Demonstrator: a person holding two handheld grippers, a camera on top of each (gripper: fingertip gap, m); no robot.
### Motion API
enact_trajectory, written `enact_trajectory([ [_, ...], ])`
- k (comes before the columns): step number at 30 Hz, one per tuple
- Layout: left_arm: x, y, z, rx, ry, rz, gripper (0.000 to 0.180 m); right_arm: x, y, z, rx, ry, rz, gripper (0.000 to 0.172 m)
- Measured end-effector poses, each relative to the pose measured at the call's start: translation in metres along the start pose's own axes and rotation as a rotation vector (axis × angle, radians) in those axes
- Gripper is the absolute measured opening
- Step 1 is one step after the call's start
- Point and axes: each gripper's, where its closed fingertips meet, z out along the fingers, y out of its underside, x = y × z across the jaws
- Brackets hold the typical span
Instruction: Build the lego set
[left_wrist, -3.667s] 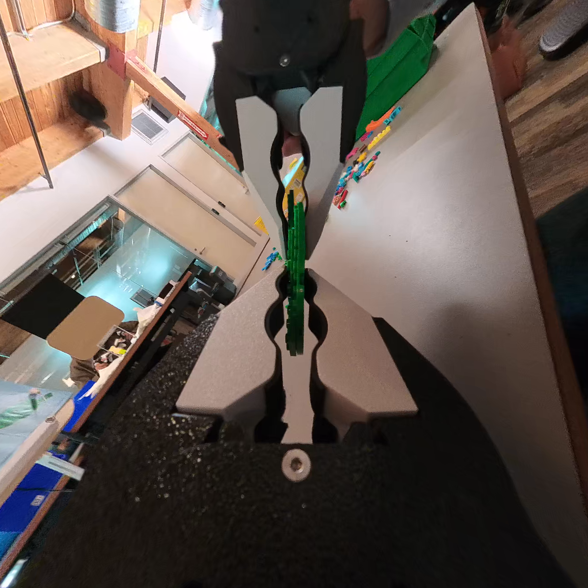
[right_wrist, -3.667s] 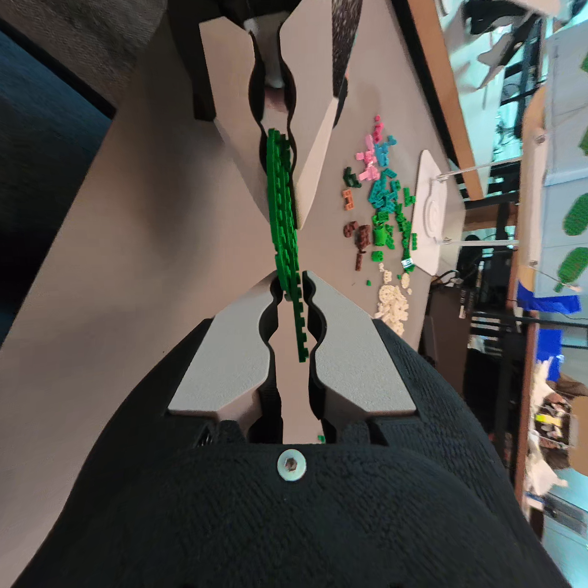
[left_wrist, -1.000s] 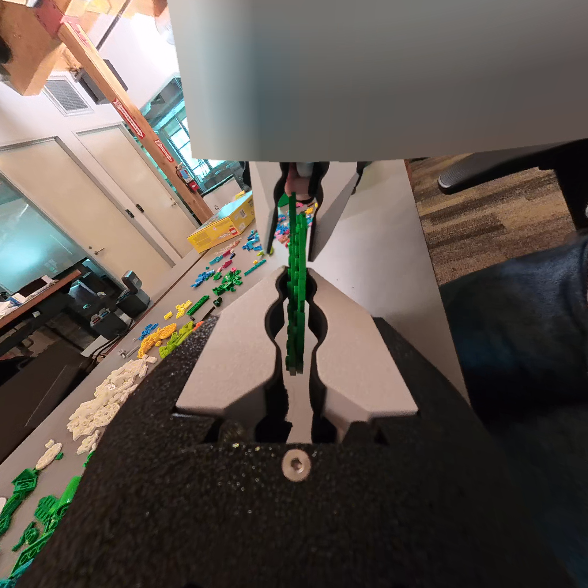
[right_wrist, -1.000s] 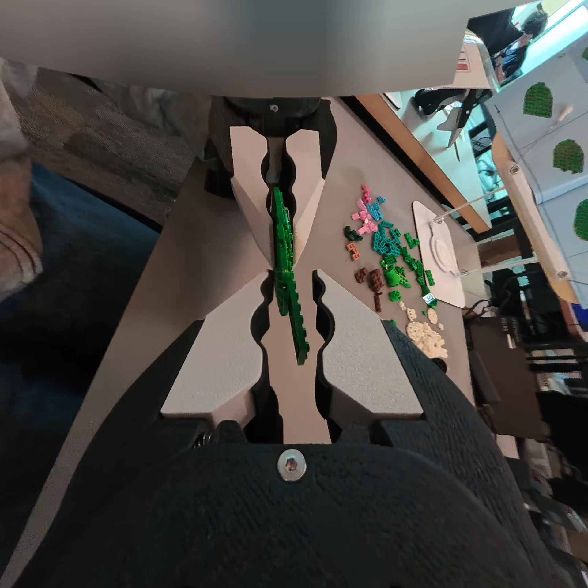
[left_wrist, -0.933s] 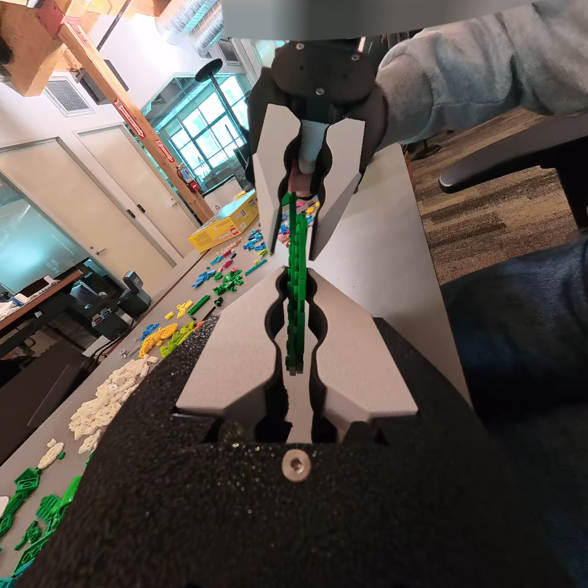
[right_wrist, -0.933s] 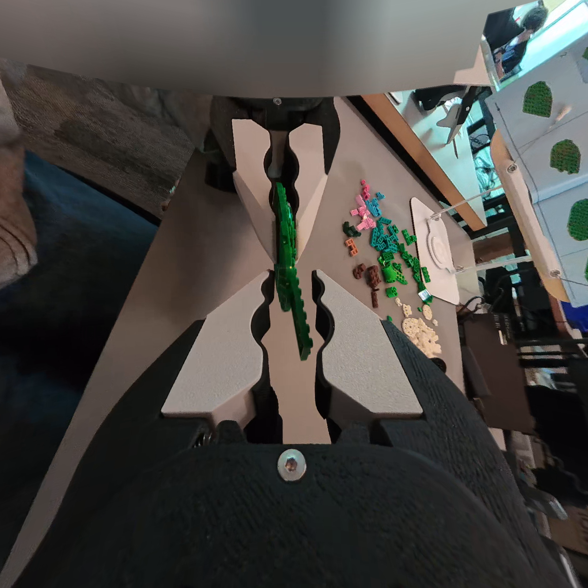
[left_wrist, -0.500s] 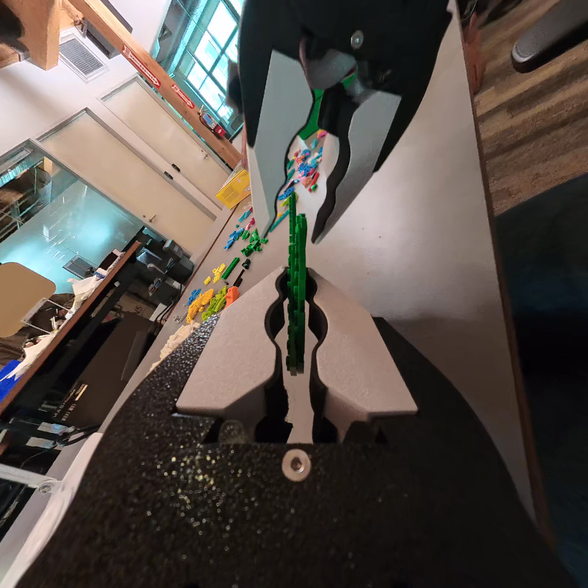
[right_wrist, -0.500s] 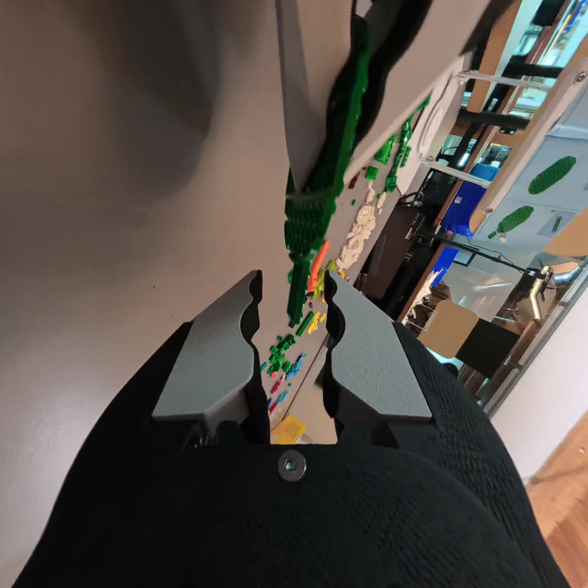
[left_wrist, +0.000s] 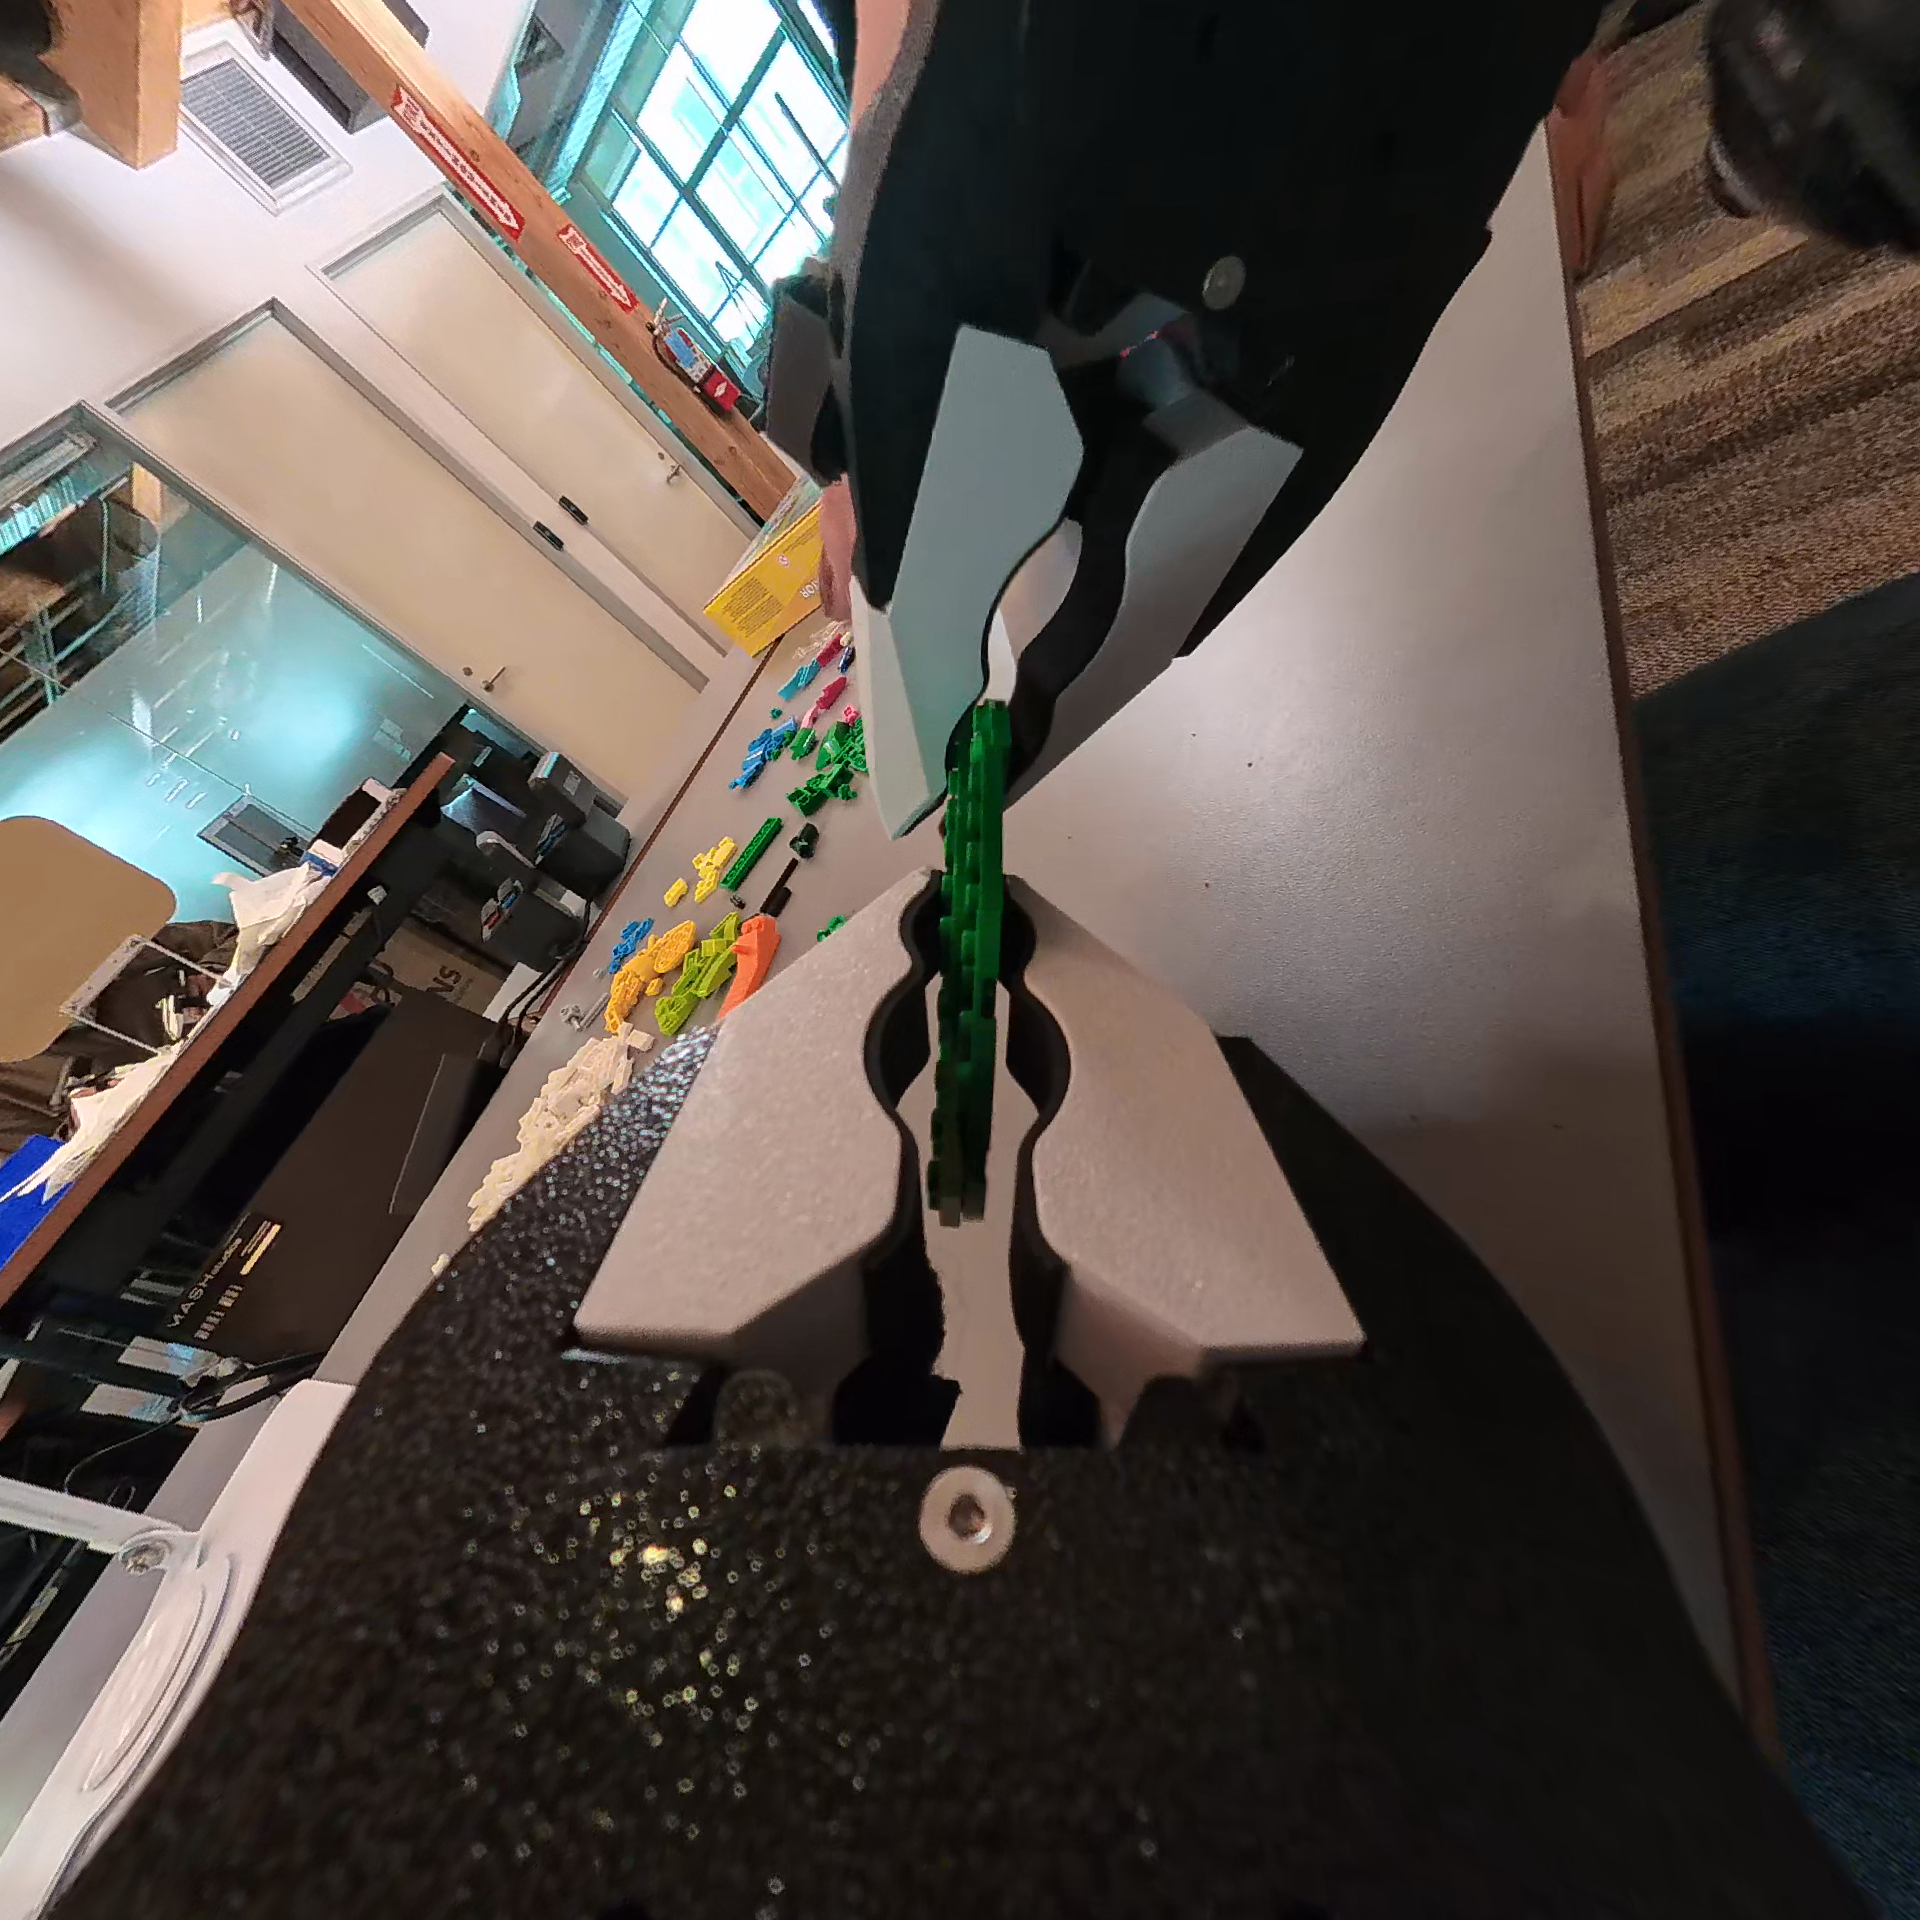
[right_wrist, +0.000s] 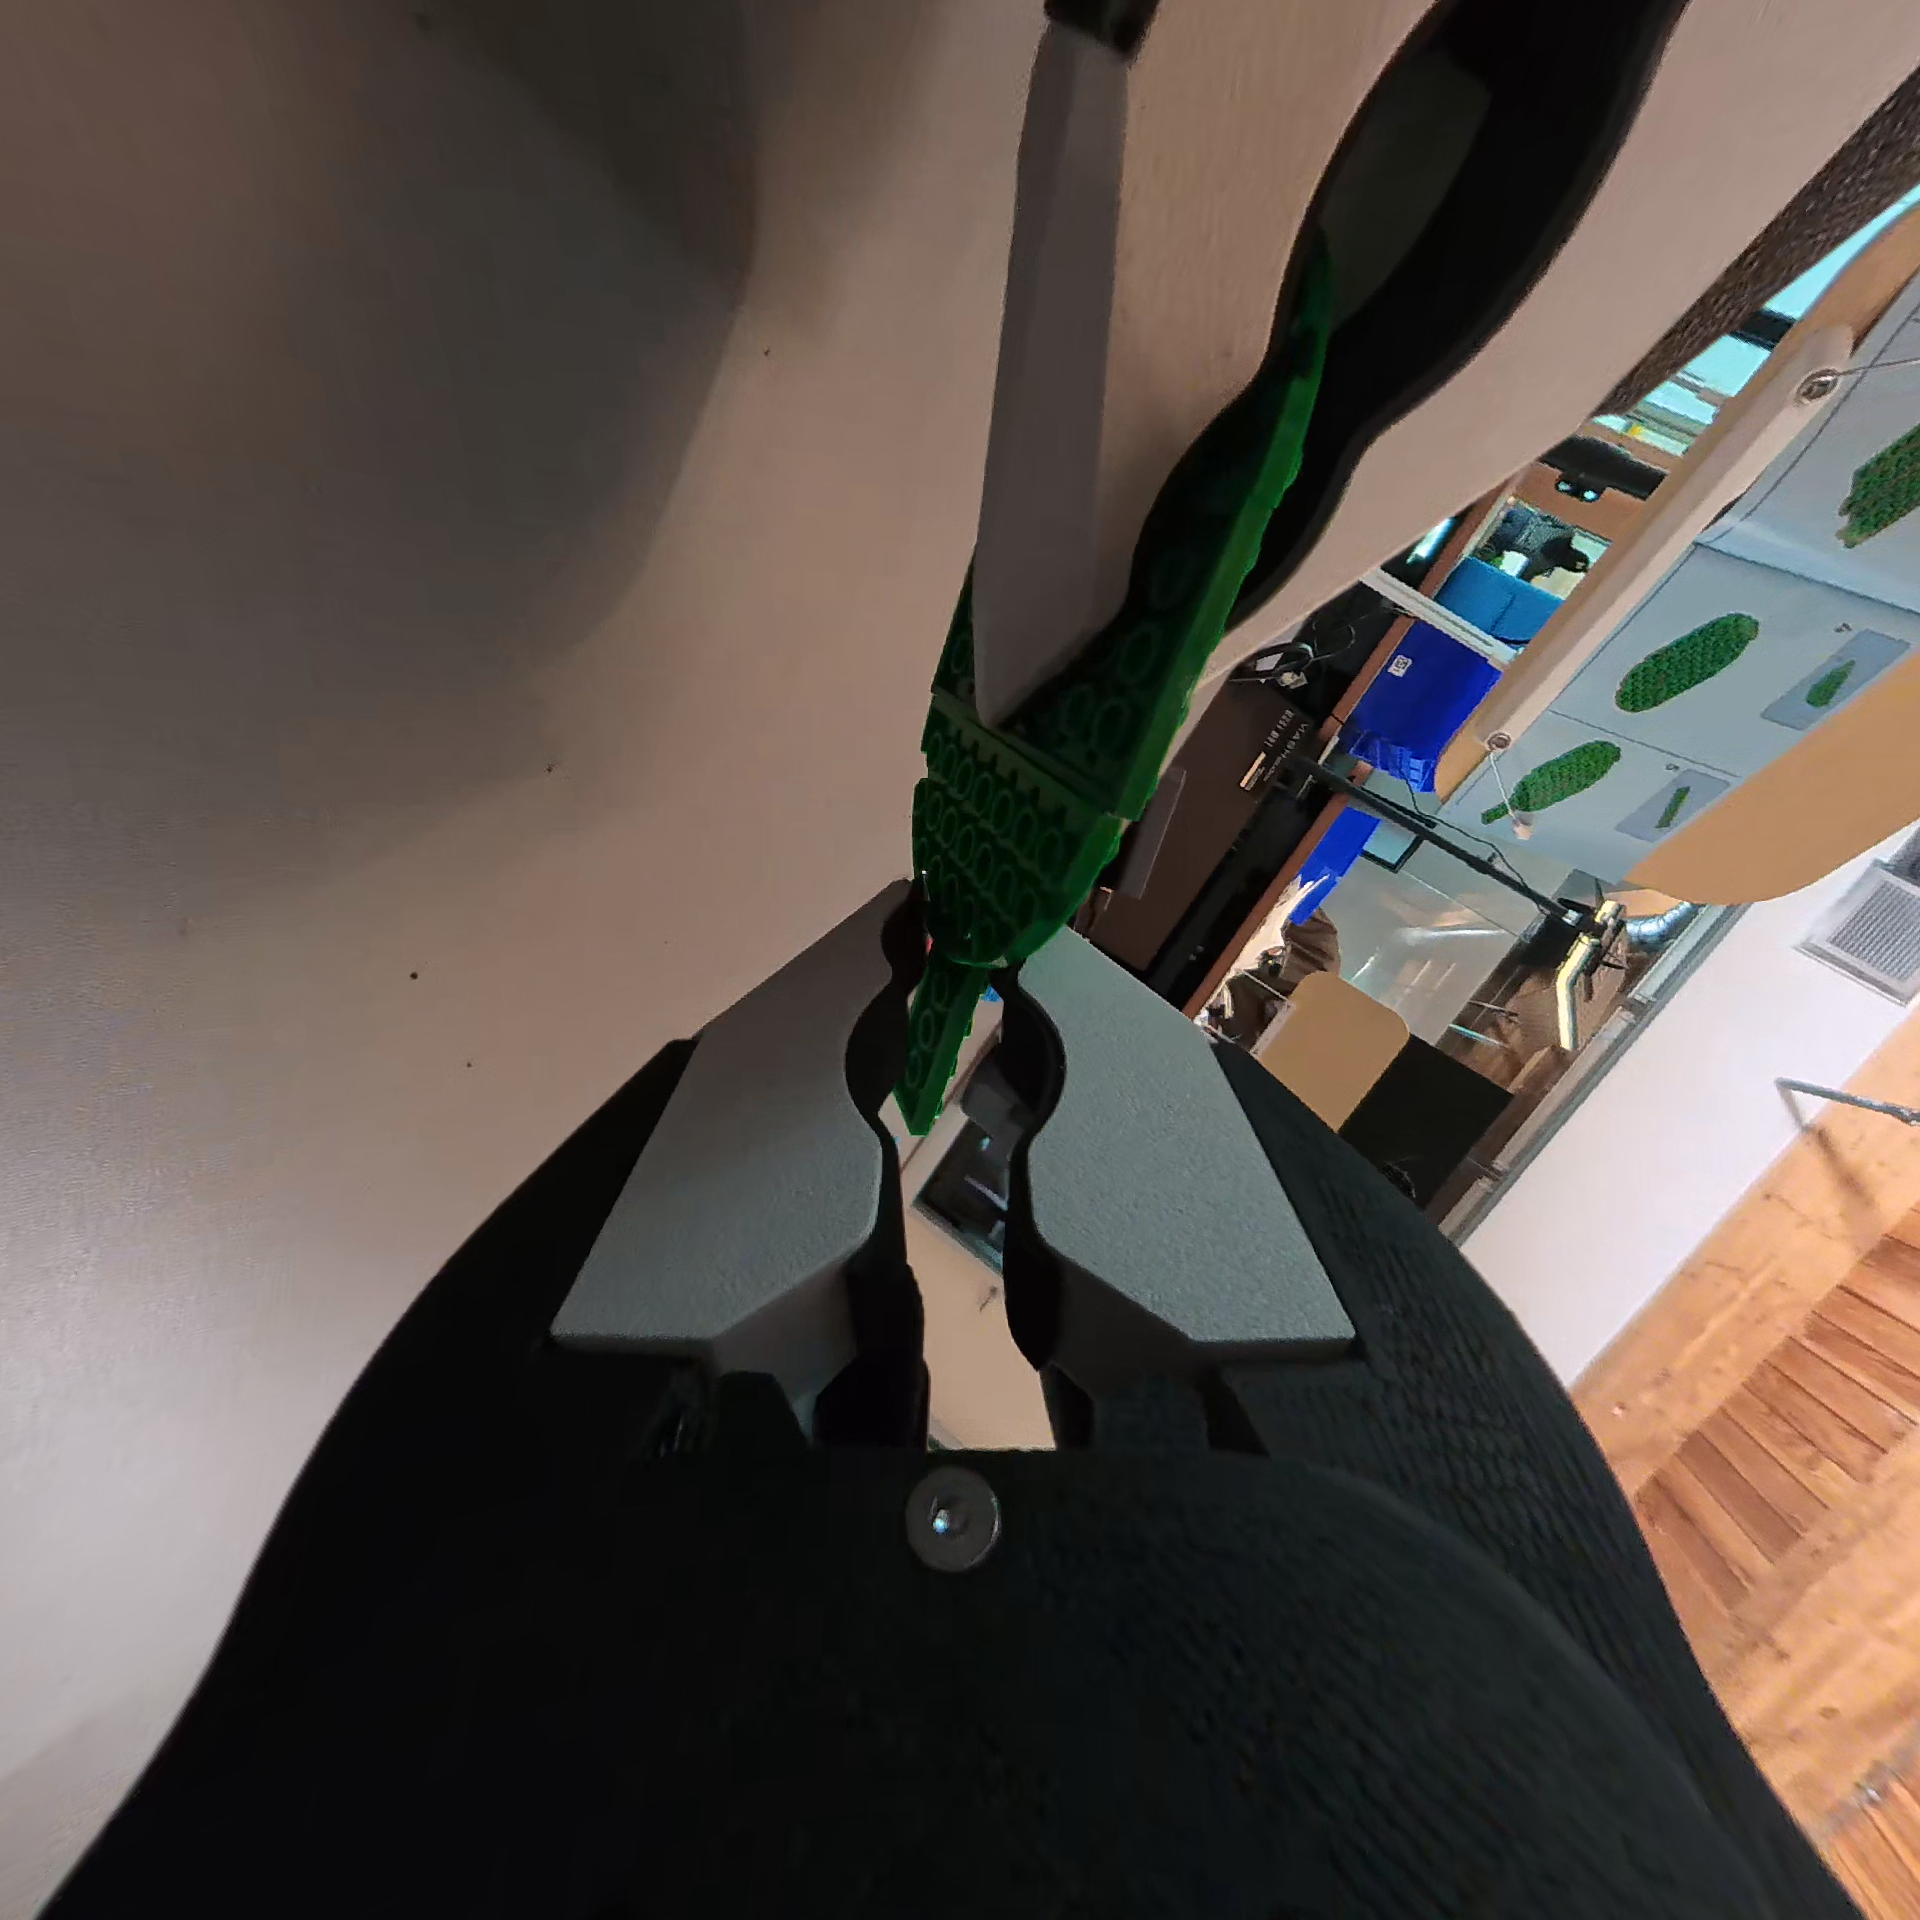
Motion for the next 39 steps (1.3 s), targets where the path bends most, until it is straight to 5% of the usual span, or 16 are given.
enact_trajectory([
  [10, 0.002, 0.002, 0.002, -0.011, 0.015, -0.012, 0.005, -0.006, -0.001, 0.001, 0.018, -0.058, 0.091, 0.010],
  [13, 0.000, 0.004, 0.002, -0.020, 0.007, -0.016, 0.005, -0.012, -0.003, 0.002, 0.006, -0.108, 0.139, 0.026],
  [32, 0.005, 0.009, 0.006, -0.064, -0.010, 0.090, 0.005, -0.010, -0.010, 0.005, 0.024, -0.144, 0.225, 0.006],
  [39, 0.000, 0.009, 0.004, -0.035, 0.014, -0.024, 0.005, -0.003, -0.020, 0.002, 0.125, -0.064, 0.190, 0.025],
])
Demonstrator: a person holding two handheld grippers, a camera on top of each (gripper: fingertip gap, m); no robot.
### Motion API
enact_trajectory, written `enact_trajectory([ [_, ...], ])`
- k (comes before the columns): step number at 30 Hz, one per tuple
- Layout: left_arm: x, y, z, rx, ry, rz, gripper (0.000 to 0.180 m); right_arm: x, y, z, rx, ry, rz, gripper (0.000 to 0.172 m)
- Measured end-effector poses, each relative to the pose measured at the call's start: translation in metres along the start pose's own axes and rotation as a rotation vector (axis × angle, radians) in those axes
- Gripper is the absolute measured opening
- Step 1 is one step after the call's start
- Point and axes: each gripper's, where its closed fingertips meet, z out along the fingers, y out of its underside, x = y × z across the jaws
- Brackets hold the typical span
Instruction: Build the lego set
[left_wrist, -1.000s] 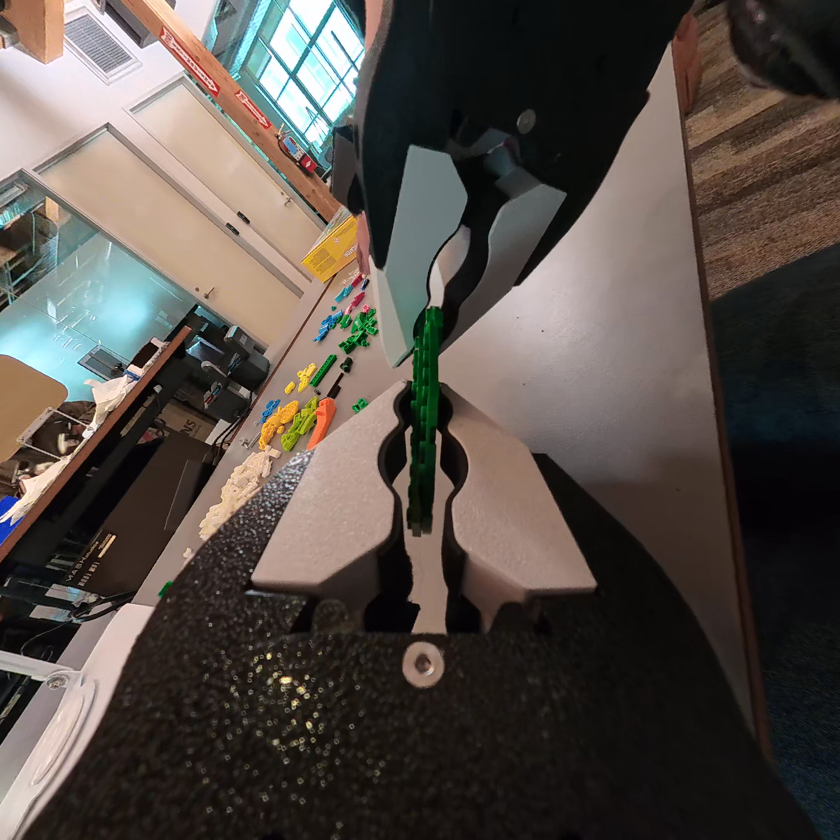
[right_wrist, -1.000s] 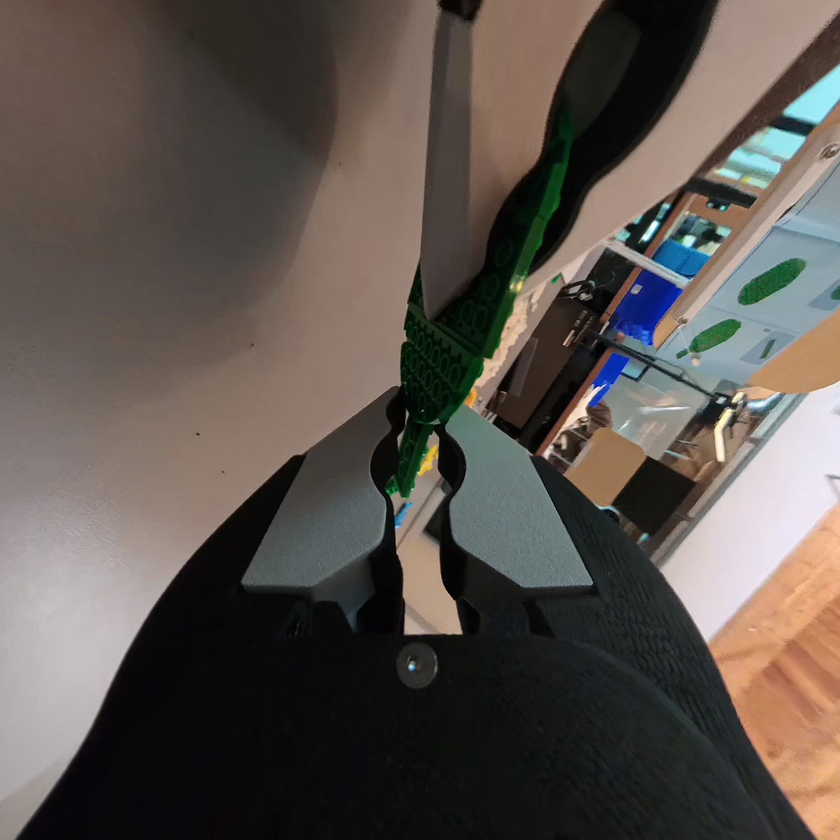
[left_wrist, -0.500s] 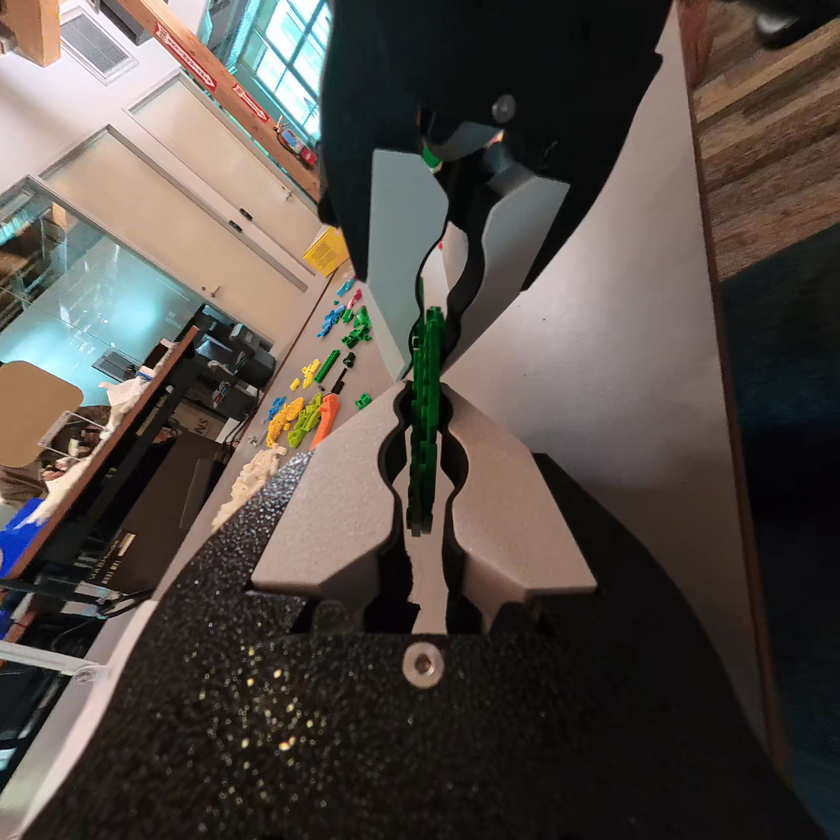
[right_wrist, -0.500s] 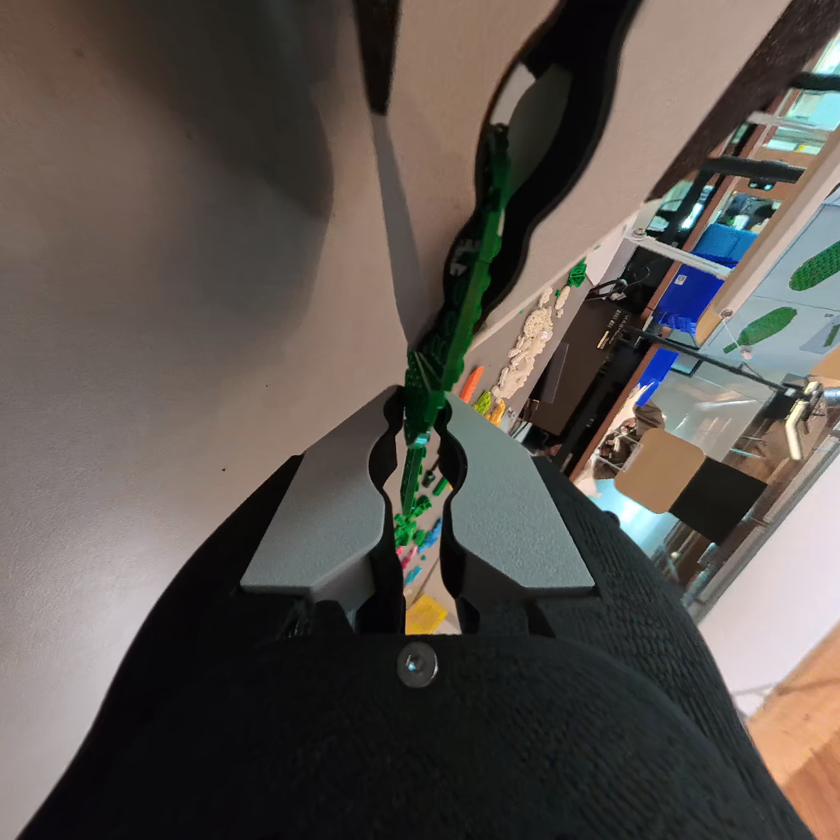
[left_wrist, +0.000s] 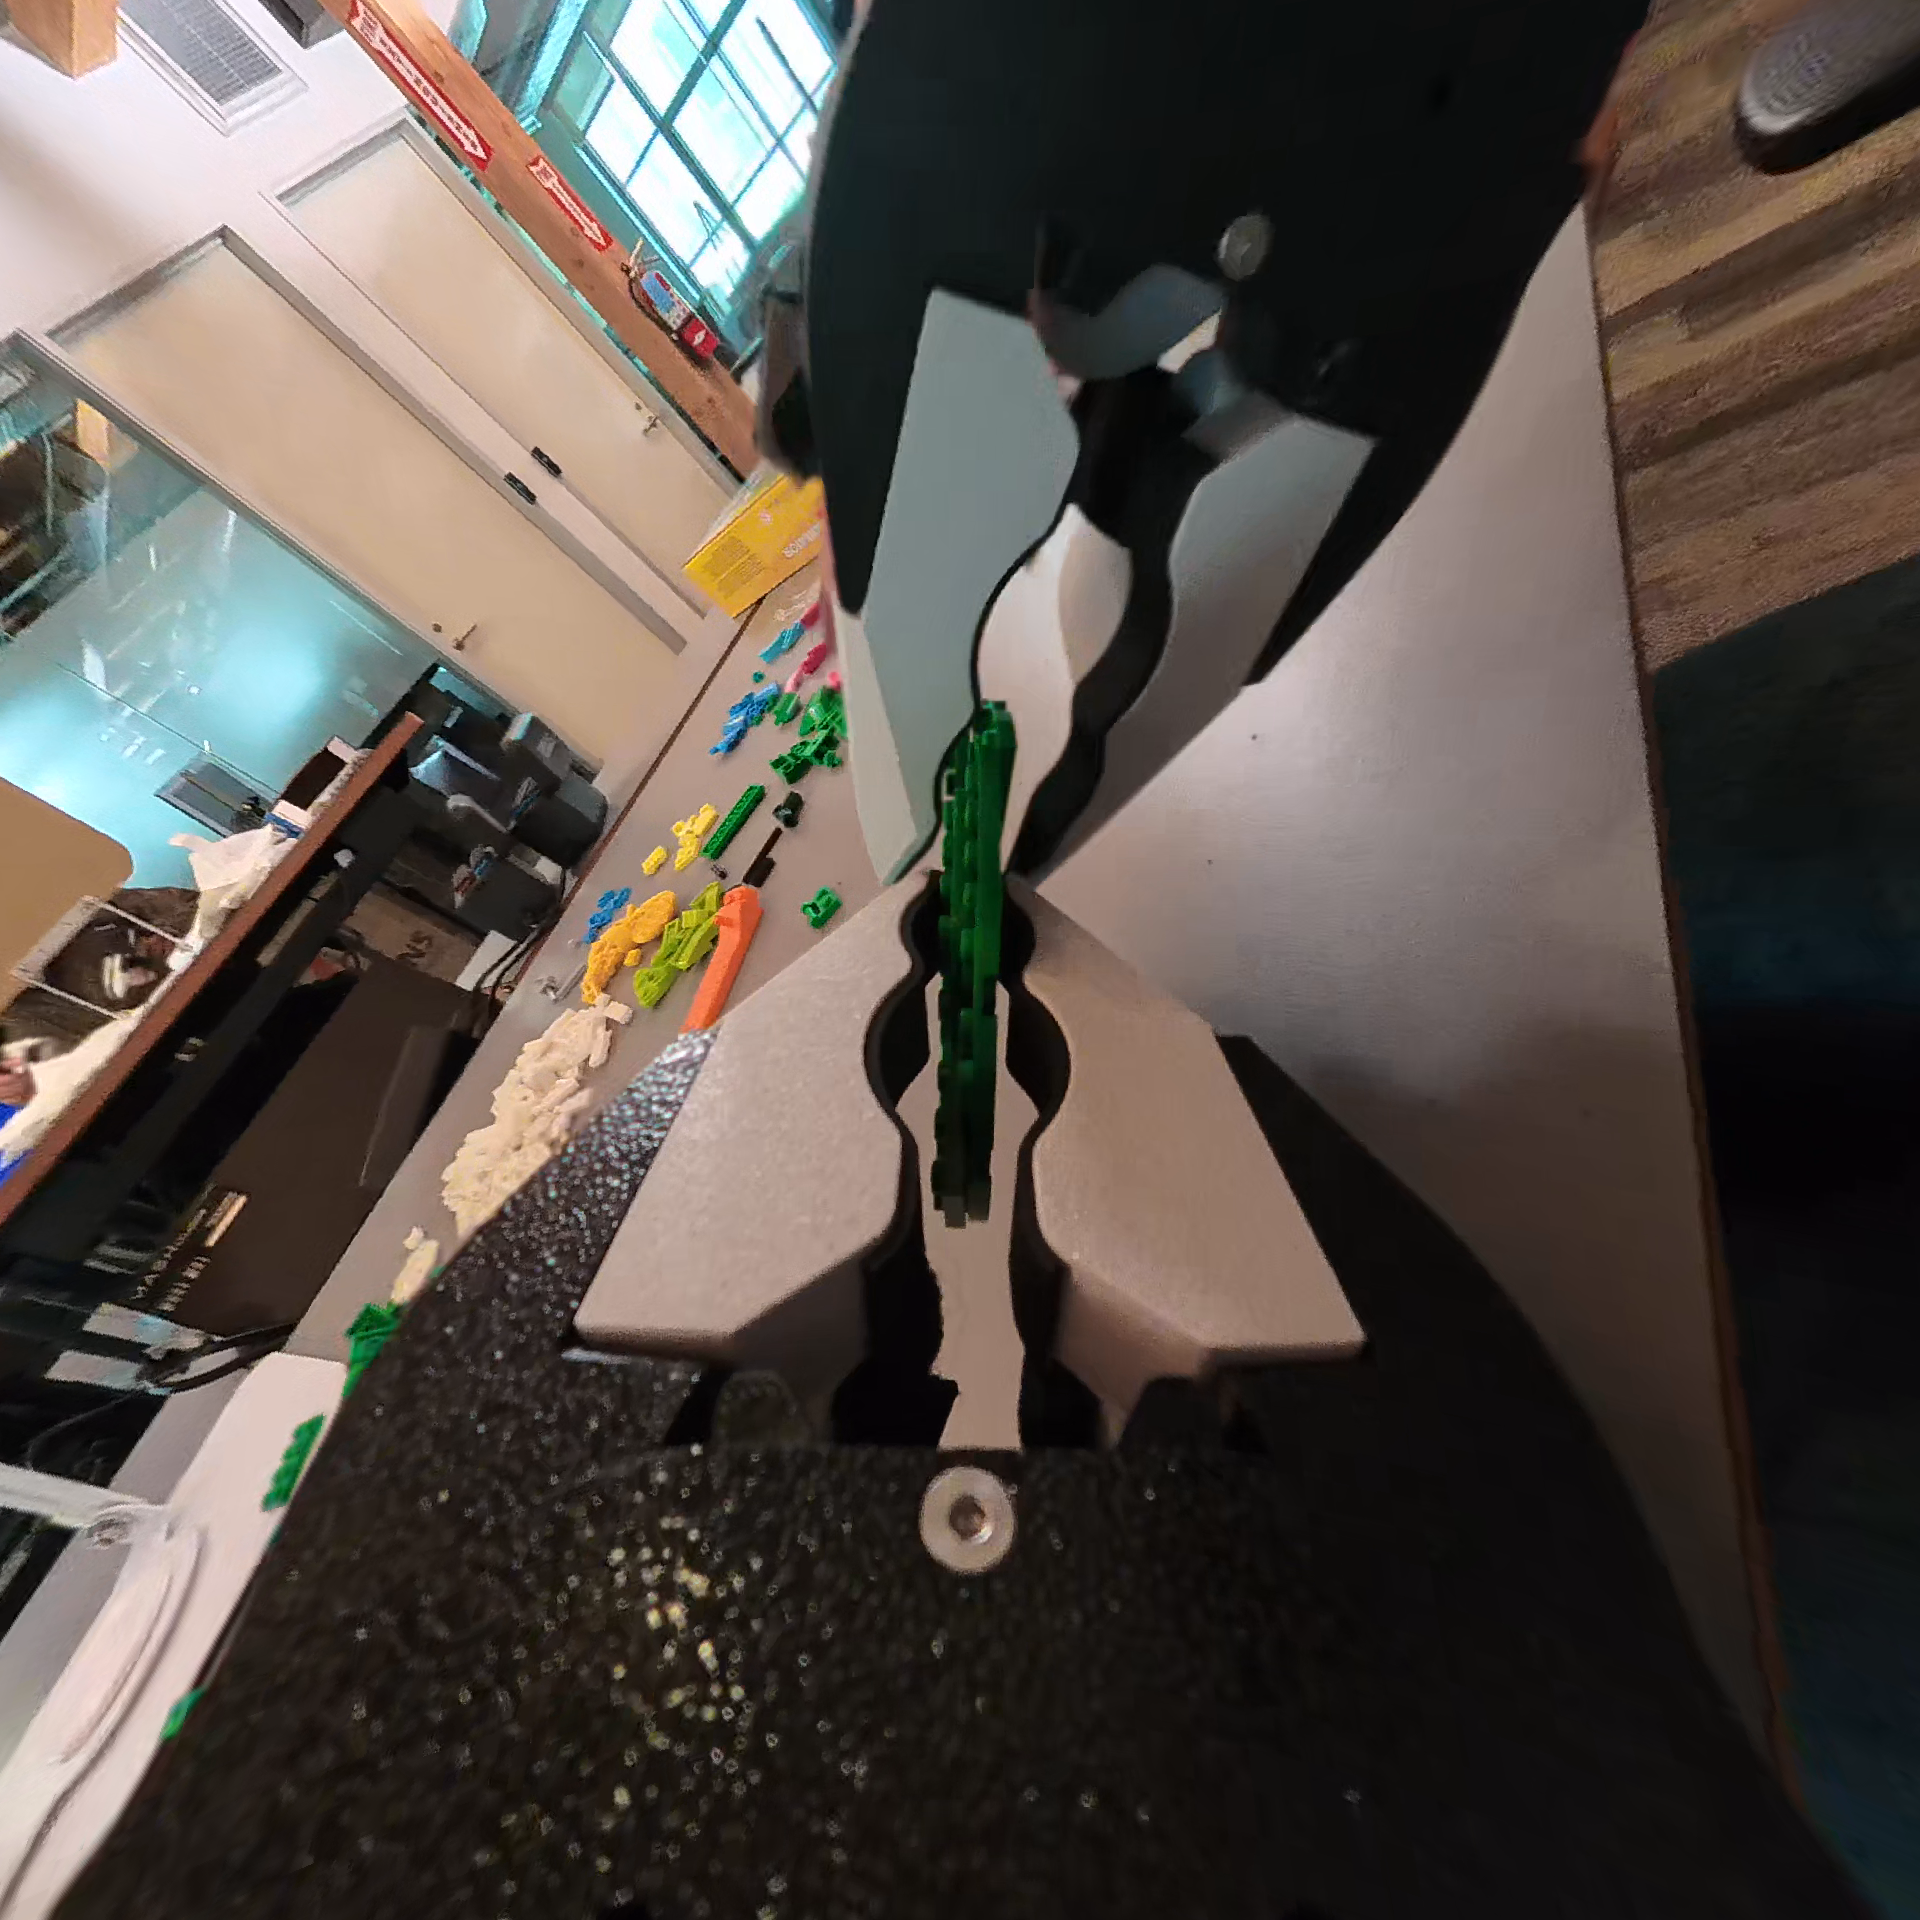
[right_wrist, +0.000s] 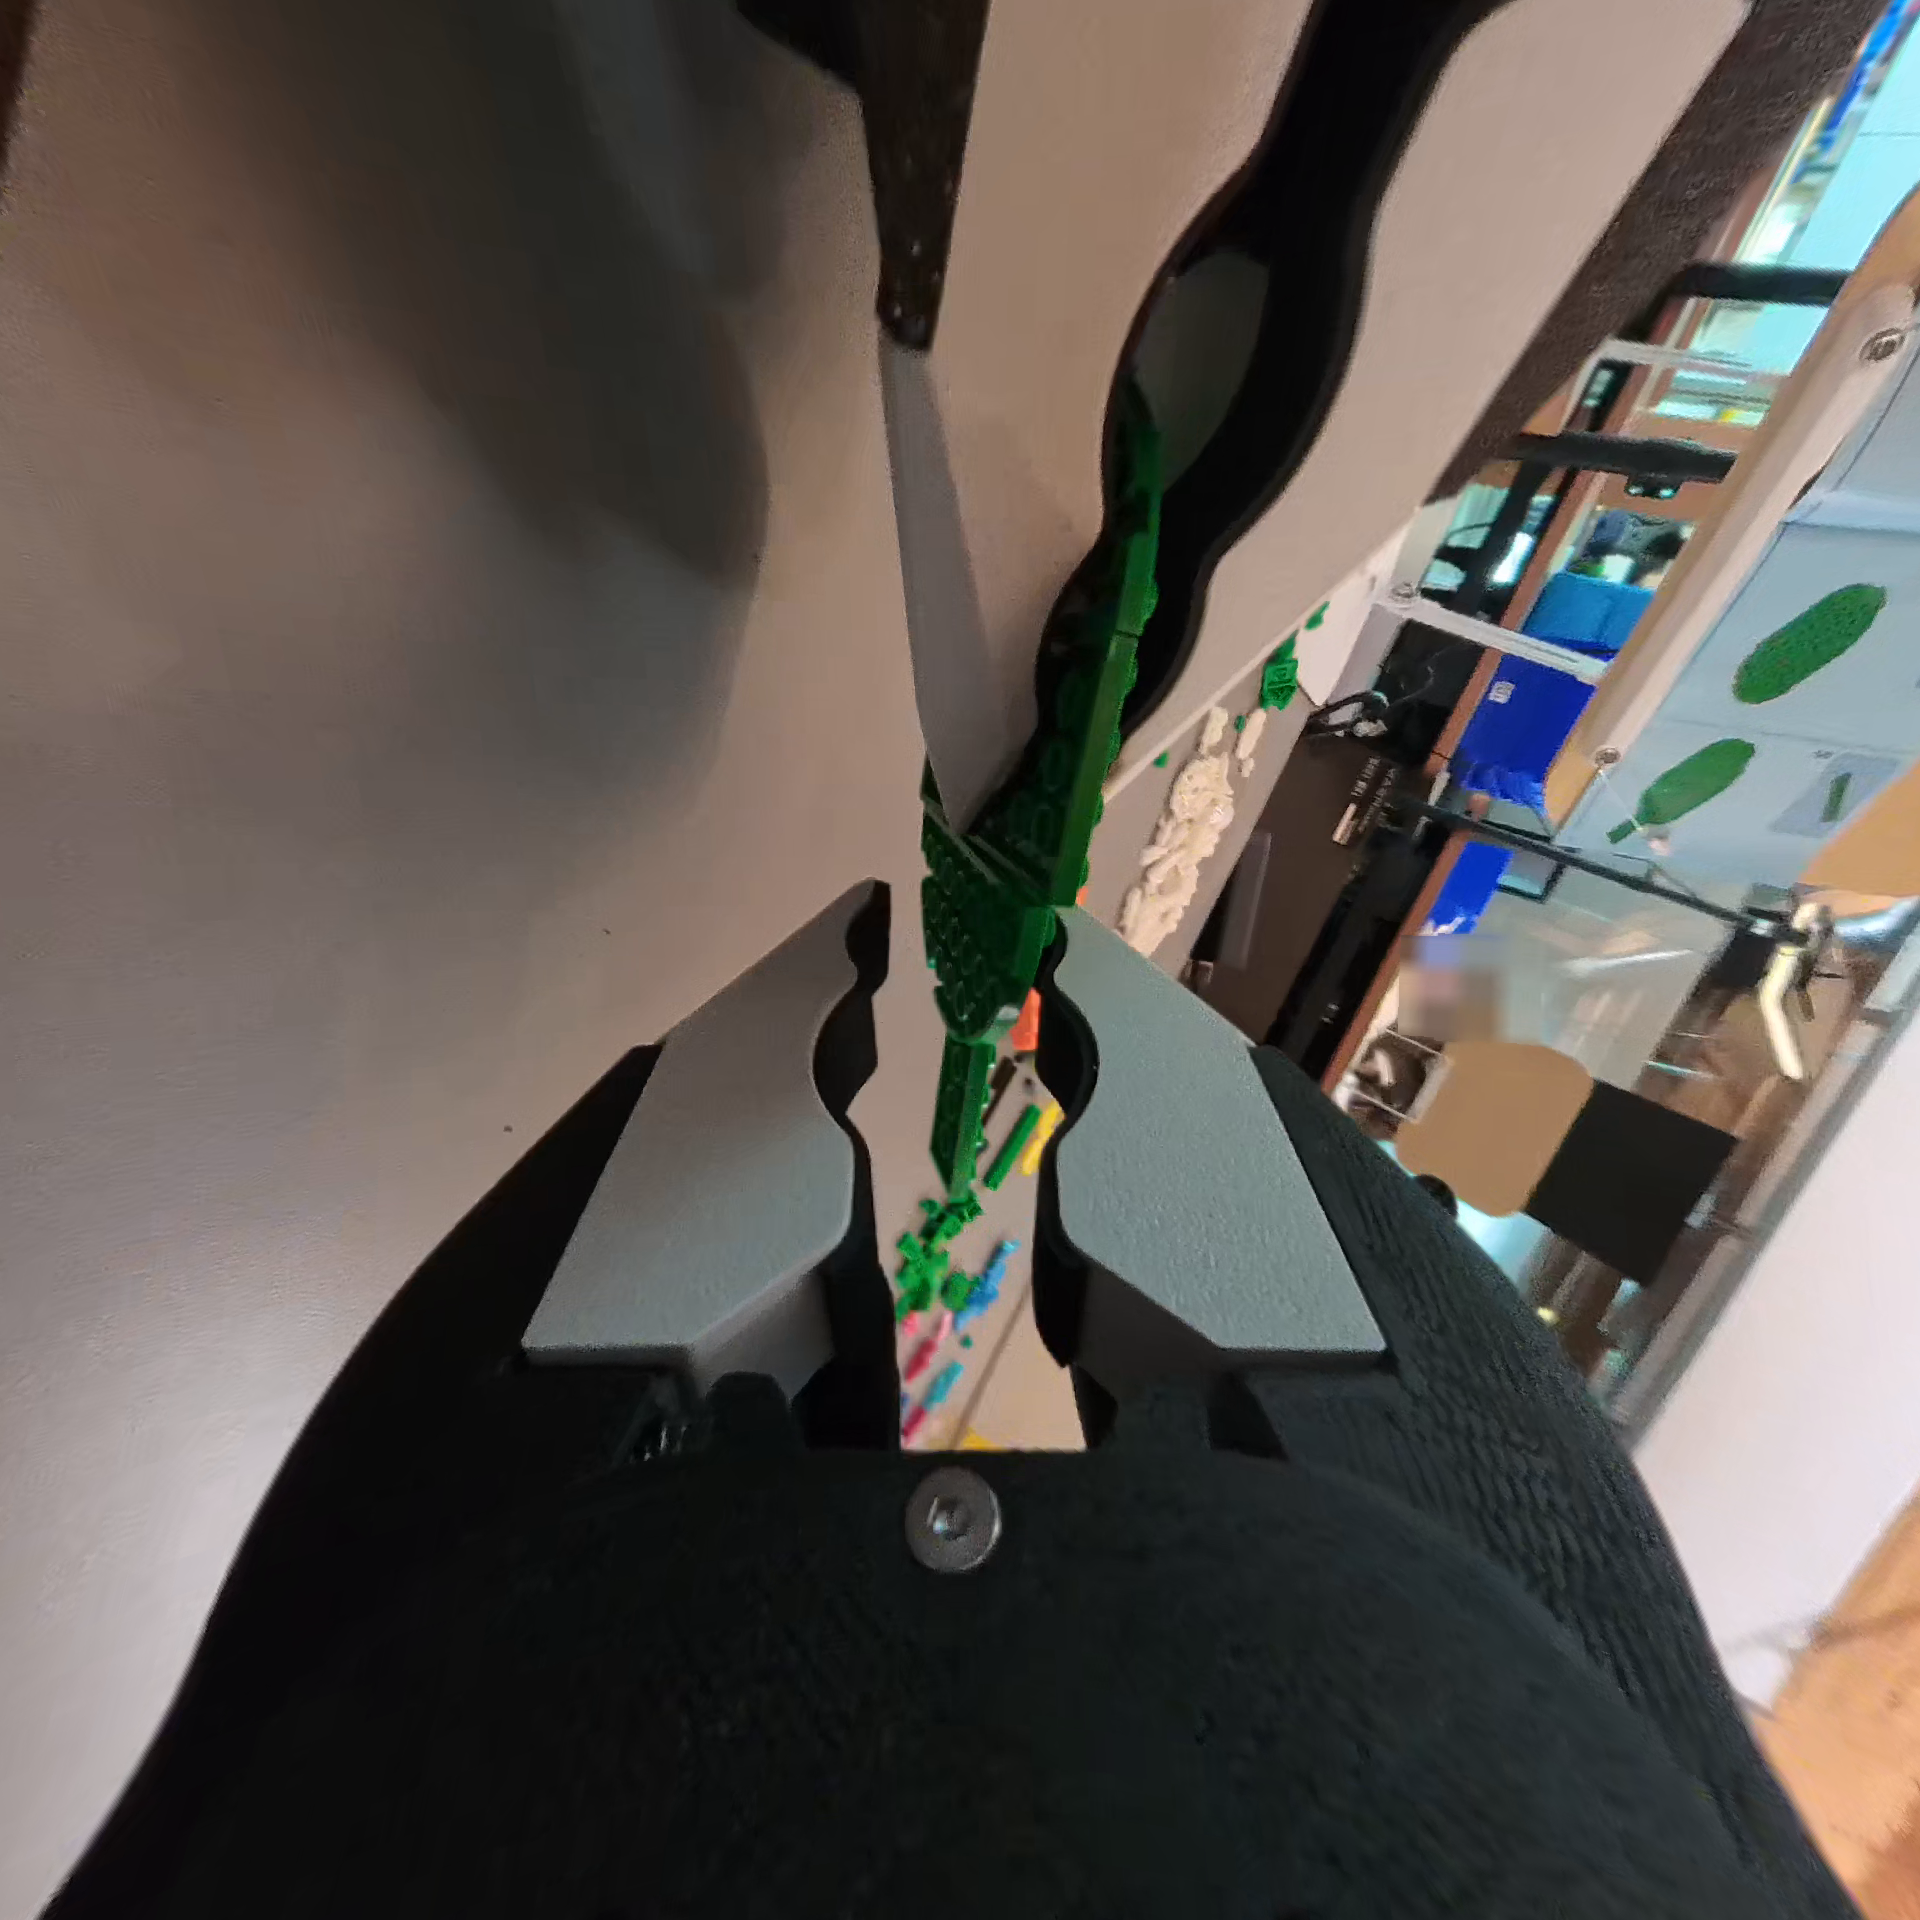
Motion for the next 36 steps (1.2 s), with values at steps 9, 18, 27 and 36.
enact_trajectory([
  [9, 0.008, -0.003, 0.002, 0.015, 0.014, 0.082, 0.005, -0.006, -0.004, -0.014, 0.134, -0.166, 0.203, 0.007],
  [18, 0.008, -0.005, 0.002, 0.019, -0.017, 0.124, 0.006, -0.007, -0.005, -0.016, 0.157, -0.297, 0.312, 0.006],
  [27, 0.006, -0.004, 0.001, 0.028, 0.007, 0.073, 0.005, 0.003, -0.017, -0.019, 0.222, -0.146, 0.231, 0.019],
  [36, 0.003, -0.006, -0.001, 0.042, -0.007, 0.069, 0.005, 0.003, -0.015, -0.018, 0.191, -0.108, 0.177, 0.007],
])
